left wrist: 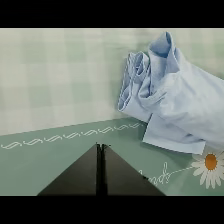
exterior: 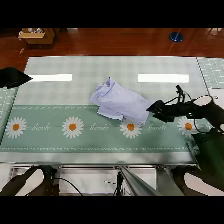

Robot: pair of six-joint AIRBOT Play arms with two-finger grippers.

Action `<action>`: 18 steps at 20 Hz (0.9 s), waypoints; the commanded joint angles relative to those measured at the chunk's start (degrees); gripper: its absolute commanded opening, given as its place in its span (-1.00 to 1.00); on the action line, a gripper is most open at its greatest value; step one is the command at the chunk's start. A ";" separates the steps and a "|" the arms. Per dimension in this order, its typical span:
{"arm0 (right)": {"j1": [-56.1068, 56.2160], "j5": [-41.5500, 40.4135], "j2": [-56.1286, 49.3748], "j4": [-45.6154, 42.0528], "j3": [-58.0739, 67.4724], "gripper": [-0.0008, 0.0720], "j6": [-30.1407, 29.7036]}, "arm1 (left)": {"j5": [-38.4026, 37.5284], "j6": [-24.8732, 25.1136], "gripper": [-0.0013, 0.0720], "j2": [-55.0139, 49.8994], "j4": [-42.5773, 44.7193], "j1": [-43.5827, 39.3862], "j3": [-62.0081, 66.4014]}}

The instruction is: Fold the shirts.

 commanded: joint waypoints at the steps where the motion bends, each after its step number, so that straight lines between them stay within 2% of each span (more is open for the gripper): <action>1: 7.04 -10.84 -3.65 5.99 -1.77 0.68 1.42 | 0.02 0.00 -0.88 -0.04 0.15 0.07 -0.02; 2: 8.72 -12.83 -4.85 9.46 -1.75 0.66 1.36 | 0.02 0.00 -0.88 -0.04 0.13 0.04 -0.02; 3: 9.90 -14.73 -5.46 12.79 -1.75 0.37 0.70 | 0.02 0.00 -0.88 -0.04 0.13 0.04 -0.02; 4: 10.58 -16.06 -5.44 15.74 -1.62 -0.44 -0.70 | 0.02 0.00 -0.88 -0.04 0.13 0.04 -0.02; 5: 10.51 -15.58 -5.05 18.05 -1.07 -0.91 -2.10 | 0.04 0.00 -0.88 -0.04 0.13 0.04 -0.02; 7: 9.25 -12.07 -2.12 18.47 1.77 -0.91 -6.97 | 0.04 0.00 -0.88 -0.04 0.11 0.04 -0.02; 10: 5.14 -5.70 7.87 15.41 8.13 -0.91 -6.49 | 0.04 -0.02 -0.88 -0.04 -0.61 0.04 -0.02; 12: 0.72 -0.74 15.65 9.84 13.44 -0.91 1.03 | 0.11 0.00 -0.88 -0.04 -1.27 0.04 -0.02; 14: -5.16 6.34 22.34 1.64 19.28 -0.91 11.45 | 0.09 -0.02 -0.88 -0.04 -1.88 0.04 -0.02; 18: -21.07 23.85 31.01 -8.70 31.17 -0.91 21.33 | 0.09 0.00 -0.88 -0.04 -3.80 0.04 -0.02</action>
